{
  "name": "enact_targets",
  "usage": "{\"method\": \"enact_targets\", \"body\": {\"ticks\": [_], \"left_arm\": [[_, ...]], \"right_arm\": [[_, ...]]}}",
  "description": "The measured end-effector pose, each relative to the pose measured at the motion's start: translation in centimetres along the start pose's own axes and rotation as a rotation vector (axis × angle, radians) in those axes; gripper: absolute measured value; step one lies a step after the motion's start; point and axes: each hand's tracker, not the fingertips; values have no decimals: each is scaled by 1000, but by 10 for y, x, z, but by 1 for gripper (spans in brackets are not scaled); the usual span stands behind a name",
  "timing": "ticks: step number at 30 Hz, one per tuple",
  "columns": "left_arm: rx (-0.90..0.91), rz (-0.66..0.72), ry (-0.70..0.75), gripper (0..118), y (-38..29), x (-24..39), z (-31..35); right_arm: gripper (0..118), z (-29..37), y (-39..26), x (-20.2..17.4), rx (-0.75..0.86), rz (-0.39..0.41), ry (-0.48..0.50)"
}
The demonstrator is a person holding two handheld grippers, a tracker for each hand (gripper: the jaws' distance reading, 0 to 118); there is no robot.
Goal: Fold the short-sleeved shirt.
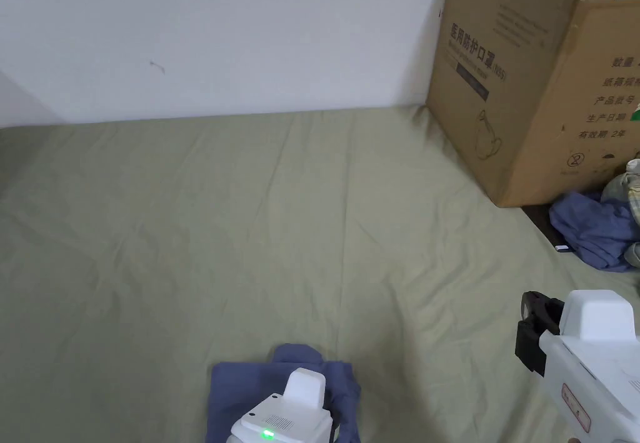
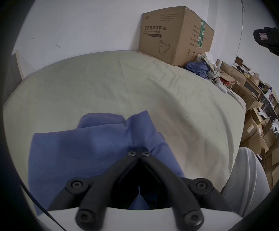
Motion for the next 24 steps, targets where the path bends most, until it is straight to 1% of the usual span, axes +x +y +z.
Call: {"method": "enact_targets", "body": {"ticks": [8, 12, 13, 15, 20, 24], "left_arm": [[-34, -20, 17, 0, -3, 12, -16], [-52, -61, 18, 0, 4, 14, -11], [-31, -37, 6, 0, 8, 11, -3], [66, 13, -23, 0, 19, 5, 17], [243, 11, 7, 0, 62, -15, 78], [390, 10, 68, 0, 94, -40, 129]], "right_arm": [[0, -1, -4, 7, -12, -7, -17], [0, 0, -2, 3, -8, -11, -8], [0, 1, 0, 1, -4, -11, -4], [0, 5, 4, -5, 9, -6, 5], [0, 14, 18, -22, 57, 0, 33], [0, 22, 32, -38, 108, 3, 59]]}}
